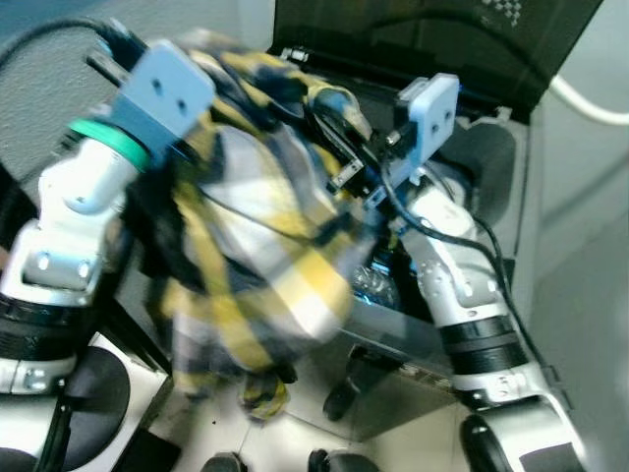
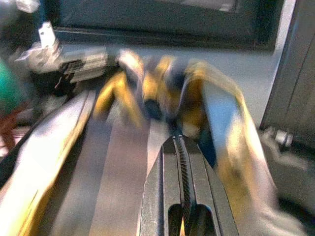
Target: Clothes washing
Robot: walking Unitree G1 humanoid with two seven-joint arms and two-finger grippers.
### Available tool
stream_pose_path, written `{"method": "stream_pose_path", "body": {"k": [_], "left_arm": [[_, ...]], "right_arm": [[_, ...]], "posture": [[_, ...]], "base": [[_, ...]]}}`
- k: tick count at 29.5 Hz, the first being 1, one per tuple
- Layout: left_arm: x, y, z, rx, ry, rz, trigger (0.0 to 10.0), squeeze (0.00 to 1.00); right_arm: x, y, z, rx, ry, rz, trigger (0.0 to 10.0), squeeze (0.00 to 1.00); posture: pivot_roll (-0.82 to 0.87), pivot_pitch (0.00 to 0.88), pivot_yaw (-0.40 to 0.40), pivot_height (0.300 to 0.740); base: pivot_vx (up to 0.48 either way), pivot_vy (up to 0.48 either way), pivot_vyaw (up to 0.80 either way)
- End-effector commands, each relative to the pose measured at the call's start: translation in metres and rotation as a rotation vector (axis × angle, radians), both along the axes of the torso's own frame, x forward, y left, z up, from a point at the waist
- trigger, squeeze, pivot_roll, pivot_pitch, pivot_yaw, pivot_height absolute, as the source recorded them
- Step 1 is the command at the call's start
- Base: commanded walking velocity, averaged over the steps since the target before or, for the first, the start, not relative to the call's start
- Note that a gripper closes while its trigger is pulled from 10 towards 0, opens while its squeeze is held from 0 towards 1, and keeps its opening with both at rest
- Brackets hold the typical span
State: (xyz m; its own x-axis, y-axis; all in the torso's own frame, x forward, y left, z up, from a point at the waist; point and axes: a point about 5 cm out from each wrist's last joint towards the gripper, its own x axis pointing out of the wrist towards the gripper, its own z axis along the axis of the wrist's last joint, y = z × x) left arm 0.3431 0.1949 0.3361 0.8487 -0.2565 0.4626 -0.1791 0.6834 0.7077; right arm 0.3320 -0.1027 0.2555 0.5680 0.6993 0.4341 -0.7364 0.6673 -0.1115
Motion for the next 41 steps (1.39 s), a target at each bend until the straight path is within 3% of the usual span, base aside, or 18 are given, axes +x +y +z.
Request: {"method": "stream_pose_path", "body": {"k": [1, 4, 8, 13, 16, 18, 21, 25, 27, 30, 31, 33, 34, 35, 37, 39, 40, 41], "left_arm": [[0.001, 0.002, 0.012, 0.012, -0.075, 0.025, 0.0, 0.00], [0.004, 0.002, 0.014, 0.015, -0.084, 0.034, 0.0, 0.00], [0.017, -0.001, 0.023, 0.010, -0.109, 0.032, 0.0, 0.00], [0.022, -0.001, 0.025, 0.002, -0.118, 0.030, 0.0, 0.00], [0.034, -0.003, 0.033, -0.047, -0.119, 0.023, 0.0, 0.00], [0.034, -0.003, 0.033, -0.047, -0.119, 0.023, 0.0, 0.00], [0.046, -0.033, 0.054, 0.111, -0.214, -0.002, 0.0, 0.00], [0.049, -0.056, 0.058, 0.154, -0.232, -0.060, 0.0, 0.00], [0.052, -0.082, 0.055, 0.110, -0.196, -0.152, 0.0, 0.00], [0.052, -0.082, 0.055, 0.110, -0.196, -0.152, 0.0, 0.00], [0.054, -0.092, 0.053, 0.053, -0.155, -0.201, 0.0, 0.00], [0.054, -0.092, 0.053, 0.053, -0.155, -0.201, 0.0, 0.00], [0.058, -0.097, 0.049, -0.030, -0.087, -0.239, 0.0, 0.00], [0.058, -0.097, 0.049, -0.030, -0.087, -0.239, 0.0, 0.00], [0.076, -0.091, 0.016, -0.296, 0.297, -0.290, 0.0, 0.00], [0.076, -0.091, 0.016, -0.296, 0.297, -0.290, 0.0, 0.00], [0.081, -0.088, -0.001, -0.400, 0.436, -0.295, 0.0, 0.00], [0.081, -0.088, -0.001, -0.400, 0.436, -0.295, 0.0, 0.00]], "right_arm": [[-0.003, -0.012, -0.008, 0.017, 0.054, 0.033, 10.0, 0.00], [-0.007, -0.023, -0.018, 0.017, 0.096, 0.055, 10.0, 0.00], [-0.015, -0.065, -0.037, 0.090, 0.212, 0.052, 10.0, 0.00], [-0.019, -0.069, -0.034, 0.119, 0.211, 0.084, 10.0, 0.00], [-0.015, -0.082, -0.021, 0.324, 0.200, 0.065, 10.0, 0.00], [-0.015, -0.082, -0.021, 0.324, 0.200, 0.065, 10.0, 0.00], [-0.020, -0.084, -0.003, 0.598, 0.163, 0.204, 10.0, 0.00], [-0.021, -0.084, -0.002, 0.628, 0.158, 0.204, 10.0, 0.00], [-0.009, -0.093, -0.009, 0.612, 0.182, 0.005, 10.0, 0.00], [-0.009, -0.093, -0.009, 0.612, 0.182, 0.005, 10.0, 0.00], [-0.001, -0.098, -0.013, 0.531, 0.183, -0.190, 10.0, 0.00], [-0.001, -0.098, -0.013, 0.531, 0.183, -0.190, 10.0, 0.00], [0.005, -0.103, -0.015, 0.450, 0.165, -0.358, 10.0, 0.00], [0.005, -0.103, -0.015, 0.450, 0.165, -0.358, 10.0, 0.00], [0.011, -0.114, -0.014, 0.311, 0.101, -0.614, 10.0, 0.00], [0.011, -0.114, -0.014, 0.311, 0.101, -0.614, 10.0, 0.00], [0.011, -0.113, -0.013, 0.281, 0.087, -0.636, 10.0, 0.00], [0.011, -0.113, -0.013, 0.281, 0.087, -0.636, 10.0, 0.00]], "posture": [[0.06, 0.024, -0.014, 0.728], [0.05, 0.022, -0.012, 0.728], [0.04, 0.016, -0.007, 0.728], [0.04, 0.013, -0.007, 0.728], [0.04, 0.005, -0.009, 0.728], [0.04, 0.005, -0.009, 0.728], [0.03, 0.010, 0.000, 0.728], [0.01, 0.015, 0.011, 0.728], [-0.01, 0.023, 0.019, 0.728], [-0.01, 0.023, 0.019, 0.728], [-0.02, 0.031, 0.023, 0.728], [-0.02, 0.031, 0.023, 0.728], [-0.03, 0.033, 0.025, 0.728], [-0.03, 0.033, 0.025, 0.728], [-0.03, 0.042, 0.024, 0.728], [-0.03, 0.042, 0.024, 0.728], [-0.02, 0.046, 0.026, 0.728], [-0.02, 0.046, 0.026, 0.728]], "base": [[0.000, 0.000, 0.00], [0.000, 0.000, 0.00], [0.000, 0.000, 0.00], [0.000, 0.000, 0.00], [0.000, 0.000, 0.00], [0.000, 0.000, 0.00], [0.000, 0.000, 0.00], [0.000, 0.000, 0.00], [0.000, 0.000, 0.00], [0.000, 0.000, 0.00], [0.000, 0.000, 0.00], [0.000, 0.000, 0.00], [0.000, 0.000, 0.00], [0.000, 0.000, 0.00], [0.000, 0.000, 0.00], [0.000, 0.000, 0.00], [0.000, 0.000, 0.00], [0.000, 0.000, 0.00]]}}
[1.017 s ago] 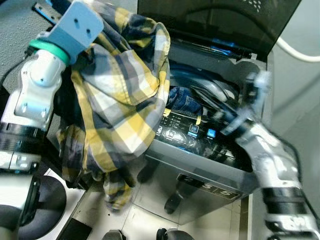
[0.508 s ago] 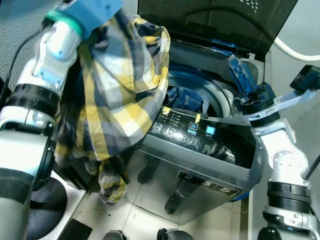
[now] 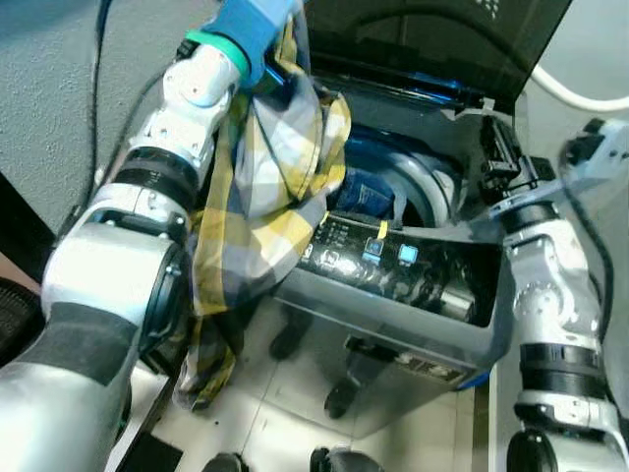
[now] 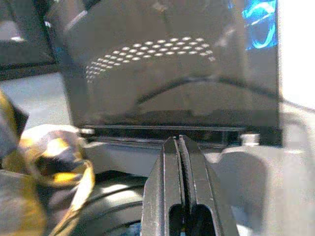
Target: Clothes washing
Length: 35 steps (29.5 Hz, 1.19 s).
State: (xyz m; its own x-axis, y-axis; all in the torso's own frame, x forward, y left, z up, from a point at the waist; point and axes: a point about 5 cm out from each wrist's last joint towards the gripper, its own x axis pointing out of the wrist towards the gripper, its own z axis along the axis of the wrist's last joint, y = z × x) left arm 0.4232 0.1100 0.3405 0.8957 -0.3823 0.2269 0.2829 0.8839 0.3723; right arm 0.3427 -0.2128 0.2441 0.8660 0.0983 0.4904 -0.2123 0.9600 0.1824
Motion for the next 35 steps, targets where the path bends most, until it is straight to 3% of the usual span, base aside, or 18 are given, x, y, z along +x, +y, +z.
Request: {"method": "stream_pose_path", "body": {"k": [1, 2, 5, 11, 12, 13, 14, 22, 23, 25, 27, 32, 34, 35], "left_arm": [[0.003, 0.000, -0.020, -0.053, 0.131, -0.040, 10.0, 0.00], [0.003, 0.004, -0.029, -0.069, 0.177, -0.048, 9.6, 0.00], [0.002, 0.007, -0.045, -0.047, 0.233, -0.101, 10.0, 0.00], [0.000, 0.011, -0.061, -0.017, 0.280, -0.154, 10.0, 0.00], [0.000, 0.013, -0.061, -0.017, 0.262, -0.156, 10.0, 0.14], [0.000, 0.013, -0.061, -0.017, 0.262, -0.156, 10.0, 0.14], [-0.001, 0.014, -0.059, -0.037, 0.241, -0.188, 10.0, 1.00], [-0.012, 0.005, -0.044, -0.121, 0.102, -0.398, 10.0, 1.00], [-0.017, 0.002, -0.039, -0.112, 0.054, -0.455, 10.0, 1.00], [-0.017, 0.002, -0.039, -0.112, 0.054, -0.455, 10.0, 1.00], [-0.027, -0.006, -0.028, -0.066, -0.066, -0.497, 10.0, 1.00], [-0.036, -0.010, -0.021, -0.036, -0.138, -0.511, 10.0, 1.00], [-0.052, -0.013, -0.020, -0.011, -0.184, -0.535, 10.0, 1.00], [-0.052, -0.013, -0.020, -0.011, -0.184, -0.535, 10.0, 1.00]], "right_arm": [[0.000, 0.002, -0.002, -0.032, 0.006, -0.012, 10.0, 0.00], [0.000, 0.006, -0.002, -0.032, 0.007, 0.010, 10.0, 0.00], [0.002, 0.014, -0.004, -0.030, 0.009, 0.029, 10.0, 0.00], [0.006, 0.024, -0.005, -0.042, -0.006, 0.010, 10.0, 0.00], [0.007, 0.026, -0.005, -0.047, -0.011, -0.003, 10.0, 0.00], [0.007, 0.026, -0.005, -0.047, -0.011, -0.003, 10.0, 0.00], [0.007, 0.027, -0.005, -0.061, -0.015, -0.017, 10.0, 0.00], [0.006, 0.028, -0.008, -0.085, -0.012, -0.022, 10.0, 0.00], [0.006, 0.029, -0.008, -0.085, -0.013, -0.019, 10.0, 0.00], [0.006, 0.029, -0.008, -0.085, -0.013, -0.019, 10.0, 0.00], [0.007, 0.033, -0.006, -0.087, -0.019, -0.009, 10.0, 0.00], [0.008, 0.035, -0.006, -0.089, -0.027, -0.004, 10.0, 0.00], [0.009, 0.038, -0.006, -0.096, -0.033, 0.004, 10.0, 0.00], [0.009, 0.038, -0.006, -0.096, -0.033, 0.004, 10.0, 0.00]], "posture": [[-0.01, 0.052, 0.025, 0.728], [-0.01, 0.052, 0.025, 0.728], [0.00, 0.053, 0.023, 0.728], [0.01, 0.055, 0.026, 0.728], [0.01, 0.054, 0.028, 0.728], [0.01, 0.054, 0.028, 0.728], [0.01, 0.054, 0.029, 0.728], [0.01, 0.058, 0.025, 0.728], [0.01, 0.058, 0.024, 0.728], [0.01, 0.058, 0.024, 0.728], [0.02, 0.055, 0.023, 0.728], [0.03, 0.054, 0.023, 0.728], [0.03, 0.055, 0.016, 0.728], [0.03, 0.055, 0.016, 0.728]], "base": [[0.000, 0.000, 0.00], [0.000, 0.000, 0.00], [0.000, 0.000, 0.00], [0.000, 0.000, 0.00], [0.000, 0.000, 0.00], [0.000, 0.000, 0.00], [0.000, 0.000, 0.00], [0.000, 0.000, 0.00], [0.000, 0.000, 0.00], [0.000, 0.000, 0.00], [0.000, 0.000, 0.00], [0.000, 0.000, 0.00], [0.000, 0.000, 0.00], [0.000, 0.000, 0.00]]}}
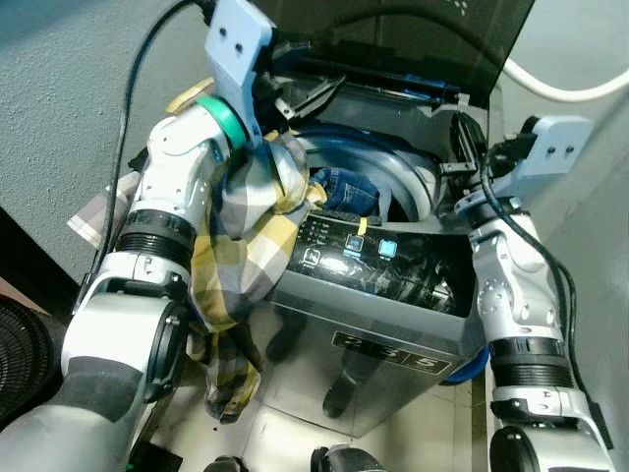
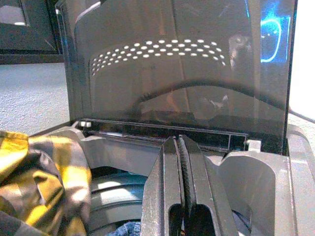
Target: Clothes washing
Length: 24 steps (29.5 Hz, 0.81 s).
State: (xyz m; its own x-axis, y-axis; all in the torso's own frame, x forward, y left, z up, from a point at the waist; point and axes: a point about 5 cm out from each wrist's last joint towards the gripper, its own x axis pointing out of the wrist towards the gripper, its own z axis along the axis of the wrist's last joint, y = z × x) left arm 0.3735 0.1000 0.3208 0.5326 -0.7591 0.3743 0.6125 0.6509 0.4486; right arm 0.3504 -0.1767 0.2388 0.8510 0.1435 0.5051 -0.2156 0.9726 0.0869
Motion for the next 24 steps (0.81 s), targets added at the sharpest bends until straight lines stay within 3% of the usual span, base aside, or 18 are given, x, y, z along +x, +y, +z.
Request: {"method": "stream_pose_path", "body": {"k": [1, 2, 3, 4, 5, 6, 9, 10, 12, 15, 18, 19, 20, 24], "left_arm": [[-0.003, -0.003, 0.000, 0.006, 0.005, -0.014, 10.0, 1.00], [-0.012, -0.004, -0.001, 0.026, -0.026, -0.016, 10.0, 1.00], [-0.024, -0.005, -0.003, 0.046, -0.066, 0.002, 10.0, 0.43], [-0.024, -0.005, -0.003, 0.046, -0.066, 0.002, 10.0, 0.43], [-0.034, -0.003, -0.005, 0.076, -0.122, 0.056, 10.0, 0.00], [-0.034, -0.003, -0.005, 0.076, -0.122, 0.056, 10.0, 0.00], [-0.052, 0.006, -0.006, 0.056, -0.178, 0.167, 10.0, 0.00], [-0.052, 0.006, -0.006, 0.056, -0.178, 0.167, 10.0, 0.00], [-0.066, 0.023, -0.007, -0.016, -0.159, 0.266, 10.0, 0.00], [-0.070, 0.028, -0.008, -0.040, -0.144, 0.299, 10.0, 0.00], [-0.078, 0.050, -0.025, -0.101, -0.046, 0.445, 10.0, 0.00], [-0.078, 0.050, -0.025, -0.101, -0.046, 0.445, 10.0, 0.00], [-0.087, 0.063, -0.044, -0.121, 0.051, 0.554, 10.0, 0.00], [-0.094, 0.070, -0.059, -0.126, 0.119, 0.606, 10.0, 0.00]], "right_arm": [[0.001, 0.002, -0.001, -0.004, -0.002, 0.005, 10.0, 0.00], [0.001, 0.003, -0.001, -0.010, -0.003, 0.011, 10.0, 0.00], [0.001, 0.005, -0.001, -0.014, -0.004, 0.017, 10.0, 0.00], [0.001, 0.005, -0.001, -0.014, -0.004, 0.017, 10.0, 0.00], [0.002, 0.005, -0.001, -0.018, -0.003, 0.022, 10.0, 0.00], [0.002, 0.005, -0.001, -0.018, -0.003, 0.022, 10.0, 0.00], [0.003, 0.008, -0.001, -0.023, 0.002, 0.035, 10.0, 0.00], [0.003, 0.008, -0.001, -0.023, 0.002, 0.035, 10.0, 0.00], [0.004, 0.013, -0.002, -0.028, 0.005, 0.054, 10.0, 0.00], [0.004, 0.014, -0.003, -0.029, 0.005, 0.060, 10.0, 0.00], [0.006, 0.018, -0.003, -0.032, 0.007, 0.074, 10.0, 0.00], [0.006, 0.018, -0.003, -0.032, 0.007, 0.074, 10.0, 0.00], [0.007, 0.021, -0.004, -0.038, 0.009, 0.084, 10.0, 0.00], [0.008, 0.023, -0.004, -0.043, 0.009, 0.091, 10.0, 0.00]], "posture": [[0.03, 0.055, 0.016, 0.728], [0.04, 0.053, 0.015, 0.728], [0.04, 0.052, 0.014, 0.728], [0.04, 0.052, 0.014, 0.728], [0.05, 0.051, 0.012, 0.728], [0.05, 0.051, 0.012, 0.728], [0.06, 0.050, 0.008, 0.728], [0.06, 0.050, 0.008, 0.728], [0.07, 0.048, 0.006, 0.728], [0.07, 0.048, 0.006, 0.728], [0.08, 0.049, 0.003, 0.728], [0.08, 0.049, 0.003, 0.728], [0.08, 0.051, 0.002, 0.728], [0.08, 0.054, 0.001, 0.728]], "base": [[0.000, 0.000, 0.00], [0.000, 0.000, 0.00], [0.000, 0.000, 0.00], [0.000, 0.000, 0.00], [0.000, 0.000, 0.00], [0.000, 0.000, 0.00], [0.000, 0.000, 0.00], [0.000, 0.000, 0.00], [0.000, 0.000, 0.00], [0.000, 0.000, 0.00], [0.000, 0.000, 0.00], [0.000, 0.000, 0.00], [0.000, 0.000, 0.00], [0.000, 0.000, 0.00]]}}
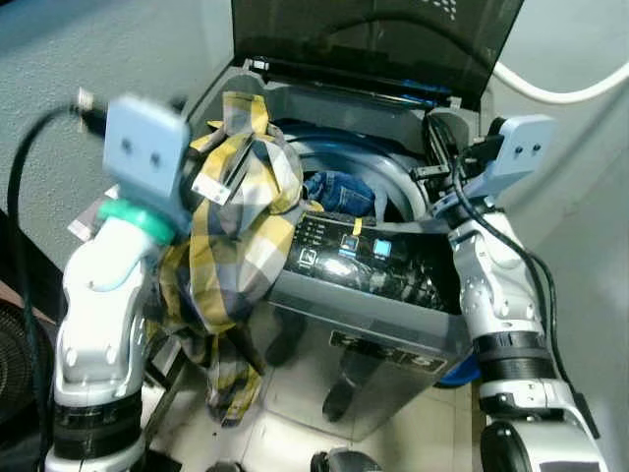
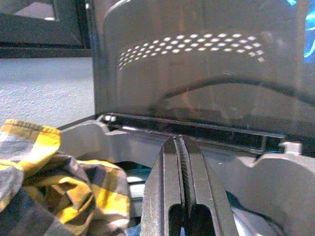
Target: Clothes washing
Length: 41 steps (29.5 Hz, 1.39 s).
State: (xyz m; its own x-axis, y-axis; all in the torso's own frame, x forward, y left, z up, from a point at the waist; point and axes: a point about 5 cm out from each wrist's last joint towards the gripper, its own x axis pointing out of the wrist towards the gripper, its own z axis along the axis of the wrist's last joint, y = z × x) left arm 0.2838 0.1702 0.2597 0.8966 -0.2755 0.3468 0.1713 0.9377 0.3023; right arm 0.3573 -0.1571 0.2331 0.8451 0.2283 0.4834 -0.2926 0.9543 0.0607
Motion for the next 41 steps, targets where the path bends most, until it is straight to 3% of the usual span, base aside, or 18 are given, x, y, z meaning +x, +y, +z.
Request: {"method": "stream_pose_path", "body": {"k": [1, 2, 3, 10, 14, 16, 17, 19, 25, 27, 29, 30, 38, 41], "left_arm": [[-0.008, 0.004, -0.006, -0.020, 0.025, 0.054, 10.0, 0.00], [-0.008, 0.004, -0.006, -0.020, 0.025, 0.054, 10.0, 0.00], [-0.012, 0.012, -0.017, -0.050, 0.076, 0.128, 10.0, 0.00], [-0.020, 0.022, -0.031, -0.098, 0.138, 0.233, 10.0, 0.00], [-0.028, 0.019, -0.044, -0.180, 0.244, 0.186, 10.0, 0.00], [-0.028, 0.019, -0.044, -0.180, 0.244, 0.186, 10.0, 0.00], [-0.031, 0.016, -0.048, -0.209, 0.280, 0.132, 10.0, 0.00], [-0.036, 0.012, -0.050, -0.186, 0.300, 0.059, 10.0, 0.00], [-0.041, 0.009, -0.050, -0.085, 0.284, 0.013, 10.0, 0.00], [-0.041, 0.010, -0.050, -0.056, 0.282, 0.012, 10.0, 0.00], [-0.039, 0.013, -0.049, -0.049, 0.290, 0.014, 10.0, 0.00], [-0.039, 0.013, -0.049, -0.049, 0.290, 0.014, 10.0, 0.00], [-0.038, 0.017, -0.044, -0.044, 0.278, 0.005, 10.0, 0.00], [-0.035, 0.014, -0.033, -0.033, 0.234, -0.029, 10.0, 0.00]], "right_arm": [[0.002, 0.004, 0.002, -0.013, -0.008, 0.012, 10.0, 0.00], [0.002, 0.004, 0.002, -0.013, -0.008, 0.012, 10.0, 0.00], [0.003, 0.004, 0.001, -0.017, -0.005, 0.013, 10.0, 0.00], [0.003, 0.003, 0.000, -0.022, -0.001, 0.012, 10.0, 0.00], [0.004, 0.004, -0.001, -0.023, -0.001, 0.015, 10.0, 0.00], [0.004, 0.004, -0.001, -0.023, -0.001, 0.015, 10.0, 0.00], [0.005, 0.004, -0.001, -0.024, -0.001, 0.016, 10.0, 0.00], [0.005, 0.002, -0.001, -0.030, 0.000, 0.007, 10.0, 0.00], [0.002, -0.005, -0.006, -0.053, 0.005, -0.009, 10.0, 0.00], [-0.002, -0.008, -0.004, -0.016, 0.002, 0.022, 10.0, 0.00], [-0.022, -0.010, 0.009, 0.045, -0.040, 0.116, 10.0, 0.00], [-0.022, -0.010, 0.009, 0.045, -0.040, 0.116, 10.0, 0.00], [-0.053, -0.007, 0.007, -0.028, -0.040, 0.151, 10.0, 0.00], [-0.064, -0.005, 0.003, -0.057, -0.037, 0.171, 10.0, 0.00]], "posture": [[0.08, 0.055, 0.000, 0.728], [0.08, 0.055, 0.000, 0.728], [0.08, 0.058, 0.000, 0.728], [0.08, 0.061, -0.001, 0.728], [0.08, 0.062, -0.005, 0.728], [0.08, 0.062, -0.005, 0.728], [0.08, 0.059, -0.007, 0.728], [0.08, 0.057, -0.008, 0.728], [0.09, 0.056, -0.007, 0.728], [0.09, 0.055, -0.006, 0.728], [0.08, 0.053, -0.005, 0.728], [0.08, 0.053, -0.005, 0.728], [0.06, 0.053, -0.003, 0.728], [0.06, 0.043, 0.004, 0.728]], "base": [[0.000, 0.000, 0.00], [0.000, 0.000, 0.00], [0.000, 0.000, 0.00], [0.000, 0.000, 0.00], [0.000, 0.000, 0.00], [0.000, 0.000, 0.00], [0.000, 0.000, 0.00], [0.000, 0.000, 0.00], [0.000, 0.000, 0.00], [0.000, 0.000, 0.00], [0.000, 0.000, 0.00], [0.000, 0.000, 0.00], [0.000, 0.000, 0.00], [0.000, 0.000, 0.00]]}}
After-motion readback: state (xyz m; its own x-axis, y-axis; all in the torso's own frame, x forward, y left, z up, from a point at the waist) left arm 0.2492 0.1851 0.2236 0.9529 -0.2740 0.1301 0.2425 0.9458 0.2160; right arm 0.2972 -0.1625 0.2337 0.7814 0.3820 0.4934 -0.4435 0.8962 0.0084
